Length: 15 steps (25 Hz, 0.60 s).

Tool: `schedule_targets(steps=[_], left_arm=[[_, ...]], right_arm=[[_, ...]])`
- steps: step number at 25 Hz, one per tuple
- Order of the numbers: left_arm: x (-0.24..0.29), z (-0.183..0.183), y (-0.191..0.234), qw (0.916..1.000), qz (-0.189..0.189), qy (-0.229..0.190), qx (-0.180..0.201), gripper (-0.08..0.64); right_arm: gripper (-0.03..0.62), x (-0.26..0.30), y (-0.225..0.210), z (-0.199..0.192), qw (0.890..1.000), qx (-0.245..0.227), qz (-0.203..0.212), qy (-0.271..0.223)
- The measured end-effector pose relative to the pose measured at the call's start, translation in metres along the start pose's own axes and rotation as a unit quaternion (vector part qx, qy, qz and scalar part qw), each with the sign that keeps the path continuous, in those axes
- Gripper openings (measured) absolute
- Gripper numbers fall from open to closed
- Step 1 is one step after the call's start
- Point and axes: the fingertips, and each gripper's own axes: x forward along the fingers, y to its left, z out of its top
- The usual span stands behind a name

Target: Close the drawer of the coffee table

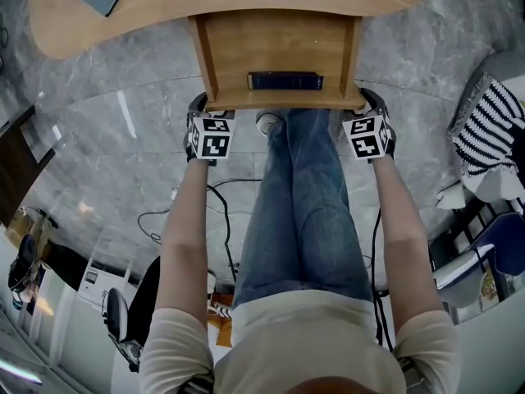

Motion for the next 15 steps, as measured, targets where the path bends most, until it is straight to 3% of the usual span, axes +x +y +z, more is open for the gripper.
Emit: schedule_targets(steps=[15], left_arm=[[-0.043, 0.016, 0.002, 0.9996, 0.007, -0.006, 0.027, 0.276]], right_arm=[[0.216, -0.039, 0.003, 0.012, 1.000, 0.016, 0.000, -0.012]])
